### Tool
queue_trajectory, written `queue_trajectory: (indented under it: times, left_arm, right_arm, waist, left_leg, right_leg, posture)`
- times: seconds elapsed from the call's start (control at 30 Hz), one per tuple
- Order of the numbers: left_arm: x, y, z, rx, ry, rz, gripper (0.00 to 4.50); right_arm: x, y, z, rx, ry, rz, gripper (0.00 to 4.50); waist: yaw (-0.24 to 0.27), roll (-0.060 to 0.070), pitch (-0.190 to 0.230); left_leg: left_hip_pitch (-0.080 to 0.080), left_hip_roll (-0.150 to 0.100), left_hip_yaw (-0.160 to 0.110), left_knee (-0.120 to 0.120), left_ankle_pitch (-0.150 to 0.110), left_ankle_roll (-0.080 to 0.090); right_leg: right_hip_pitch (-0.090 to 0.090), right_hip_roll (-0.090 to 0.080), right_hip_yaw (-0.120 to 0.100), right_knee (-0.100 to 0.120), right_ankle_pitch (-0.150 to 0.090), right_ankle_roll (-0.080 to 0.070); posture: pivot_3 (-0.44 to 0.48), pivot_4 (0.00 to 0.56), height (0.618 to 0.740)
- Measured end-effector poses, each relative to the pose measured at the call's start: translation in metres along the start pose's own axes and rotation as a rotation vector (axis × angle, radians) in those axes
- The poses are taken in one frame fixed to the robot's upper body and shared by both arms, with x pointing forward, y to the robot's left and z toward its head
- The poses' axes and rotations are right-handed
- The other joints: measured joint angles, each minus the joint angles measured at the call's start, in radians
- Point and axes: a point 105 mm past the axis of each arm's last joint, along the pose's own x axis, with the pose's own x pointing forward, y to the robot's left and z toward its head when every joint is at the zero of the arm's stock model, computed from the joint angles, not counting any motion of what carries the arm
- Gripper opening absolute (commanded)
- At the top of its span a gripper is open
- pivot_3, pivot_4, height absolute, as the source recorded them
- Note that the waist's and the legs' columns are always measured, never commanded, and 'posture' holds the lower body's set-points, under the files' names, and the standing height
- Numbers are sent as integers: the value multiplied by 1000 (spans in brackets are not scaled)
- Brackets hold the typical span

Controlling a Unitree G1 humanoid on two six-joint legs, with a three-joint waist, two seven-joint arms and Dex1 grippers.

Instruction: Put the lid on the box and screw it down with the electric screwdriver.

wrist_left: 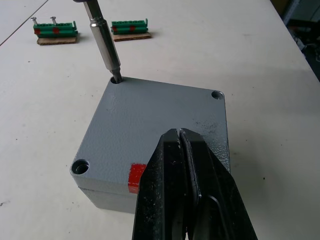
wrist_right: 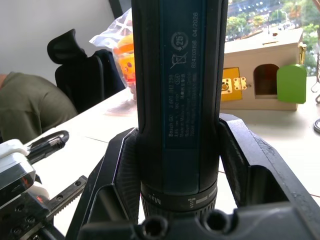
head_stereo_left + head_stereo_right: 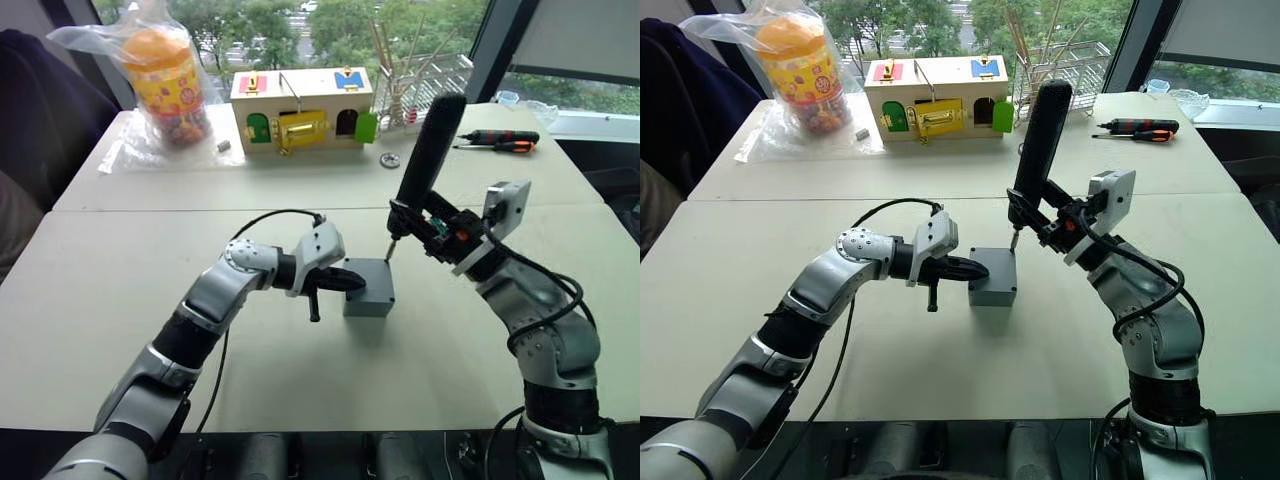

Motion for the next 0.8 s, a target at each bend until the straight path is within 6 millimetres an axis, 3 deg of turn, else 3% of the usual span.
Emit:
queue_trajectory:
  times: [0.37,0.5,0.8]
  left_arm:
    - [-1,-5,-10,2,16,2,0]
    - [0,-6,-13,-2,20,-2,0]
    - [2,-7,-15,4,36,-4,0]
  right_arm:
    - [-6,11,-14,-90,28,24,1835]
    - [-8,8,-19,-62,21,-7,1835]
    - [-13,5,-23,-51,20,-26,1835]
  waist:
    - [-1,-16,-15]
    - [0,-18,-17]
    - [0,-19,-28]
  left_leg:
    - [6,2,-2,-2,-1,1]
    - [15,5,-2,-4,-2,3]
    - [16,5,-2,-4,-3,3]
  right_leg:
    - [9,1,-2,-7,0,0]
    - [18,0,-2,-9,0,-1]
    - [19,0,-1,-10,-1,-1]
  posture:
    - [0,150,708]
    - [0,150,708]
    - [0,150,708]
